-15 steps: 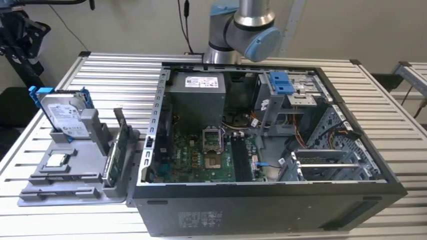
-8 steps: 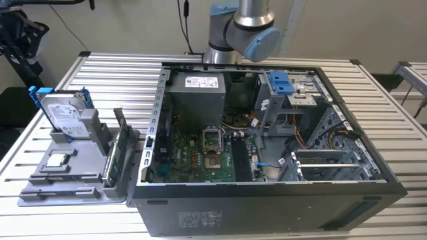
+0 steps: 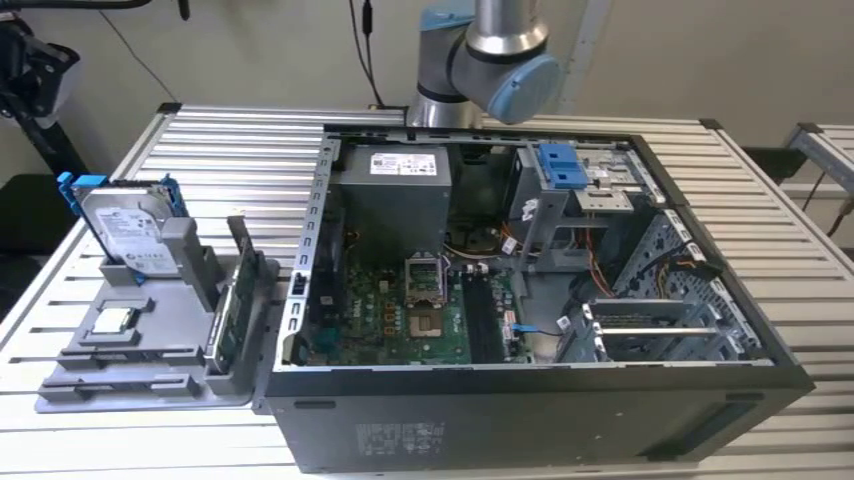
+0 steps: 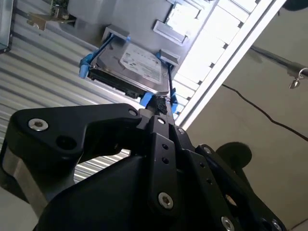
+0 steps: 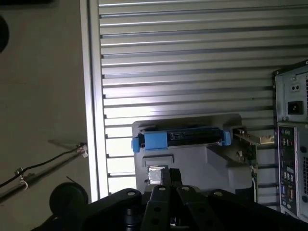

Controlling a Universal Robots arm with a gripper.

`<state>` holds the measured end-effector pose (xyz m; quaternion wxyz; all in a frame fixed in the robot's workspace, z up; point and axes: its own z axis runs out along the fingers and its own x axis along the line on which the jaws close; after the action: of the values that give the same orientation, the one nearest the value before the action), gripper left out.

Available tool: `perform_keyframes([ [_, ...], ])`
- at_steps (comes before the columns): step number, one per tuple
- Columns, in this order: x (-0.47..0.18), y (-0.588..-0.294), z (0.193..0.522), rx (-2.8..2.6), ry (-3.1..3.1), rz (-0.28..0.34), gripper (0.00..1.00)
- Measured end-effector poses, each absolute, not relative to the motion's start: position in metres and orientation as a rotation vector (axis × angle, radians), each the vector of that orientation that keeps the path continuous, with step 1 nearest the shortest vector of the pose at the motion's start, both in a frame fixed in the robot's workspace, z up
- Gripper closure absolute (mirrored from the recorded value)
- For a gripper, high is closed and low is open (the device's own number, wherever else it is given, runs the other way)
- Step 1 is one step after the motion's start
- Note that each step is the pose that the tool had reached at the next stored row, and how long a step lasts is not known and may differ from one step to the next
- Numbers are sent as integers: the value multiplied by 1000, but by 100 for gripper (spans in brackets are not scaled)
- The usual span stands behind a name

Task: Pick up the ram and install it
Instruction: 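Reach for the ram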

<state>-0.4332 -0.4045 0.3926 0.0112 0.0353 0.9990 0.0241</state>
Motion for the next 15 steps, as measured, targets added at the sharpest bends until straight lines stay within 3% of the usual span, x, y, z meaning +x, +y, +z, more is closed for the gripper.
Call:
perform_keyframes([
  [15, -433, -436, 393, 109, 3116, 75, 89],
])
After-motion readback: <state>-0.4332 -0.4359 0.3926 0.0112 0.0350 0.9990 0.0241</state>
